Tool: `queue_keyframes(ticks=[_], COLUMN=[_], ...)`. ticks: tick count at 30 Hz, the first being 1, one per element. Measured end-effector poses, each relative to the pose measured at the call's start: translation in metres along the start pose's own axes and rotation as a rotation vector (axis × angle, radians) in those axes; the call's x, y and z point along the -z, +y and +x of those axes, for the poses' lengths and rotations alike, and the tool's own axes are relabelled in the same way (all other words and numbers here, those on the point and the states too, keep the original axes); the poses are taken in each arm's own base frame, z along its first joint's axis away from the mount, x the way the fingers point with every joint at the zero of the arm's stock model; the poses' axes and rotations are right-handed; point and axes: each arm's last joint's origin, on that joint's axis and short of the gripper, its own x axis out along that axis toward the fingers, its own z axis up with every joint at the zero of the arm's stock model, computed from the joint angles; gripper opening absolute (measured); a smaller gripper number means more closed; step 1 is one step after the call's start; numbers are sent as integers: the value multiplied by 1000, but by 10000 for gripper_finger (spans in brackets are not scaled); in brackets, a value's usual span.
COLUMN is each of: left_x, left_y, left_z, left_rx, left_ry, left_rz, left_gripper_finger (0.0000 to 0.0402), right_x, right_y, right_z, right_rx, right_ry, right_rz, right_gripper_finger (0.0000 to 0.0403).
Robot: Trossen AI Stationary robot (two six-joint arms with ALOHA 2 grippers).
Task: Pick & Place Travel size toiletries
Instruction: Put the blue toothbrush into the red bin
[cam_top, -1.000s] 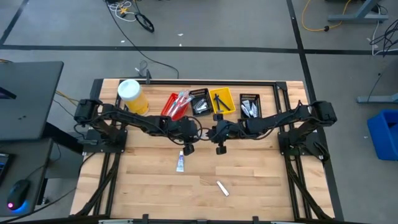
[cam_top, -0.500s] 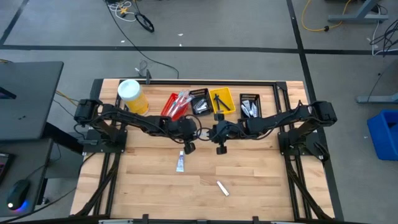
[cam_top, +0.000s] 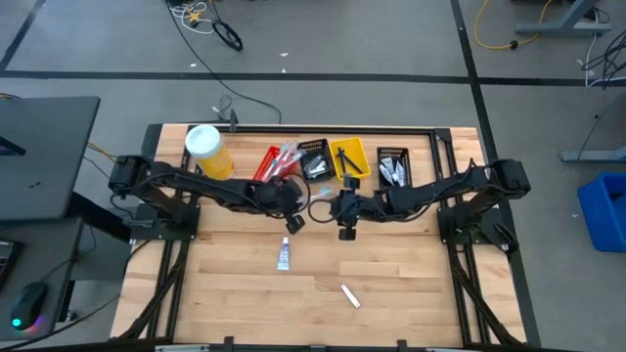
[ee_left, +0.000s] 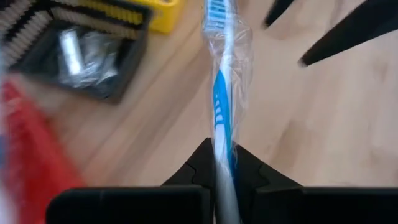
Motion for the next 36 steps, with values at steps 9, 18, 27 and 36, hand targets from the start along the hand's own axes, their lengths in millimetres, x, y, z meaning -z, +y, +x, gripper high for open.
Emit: queue_keyframes(ticks=[9, 18, 27, 36], left_x=[-4, 8, 38, 59], left_y=[24, 60, 103, 122], left_z=[-29, -3, 16, 20], left_rx=[-294, -346, -293, -290], left_ry=[-72, -179, -234, -199], left_rz=[-107, -249, -261, -248], left_gripper_finger=[21, 21, 21, 34], right_x=[7, 7, 7, 6], right_y=[8, 14, 14, 14], right_z=[-3, -5, -5, -5], right_rx=[-35, -59, -60, -60], right_ry=[68, 72, 71, 65], right_rz=[49, 74, 71, 73], right_gripper_finger=[220, 224, 199, 188])
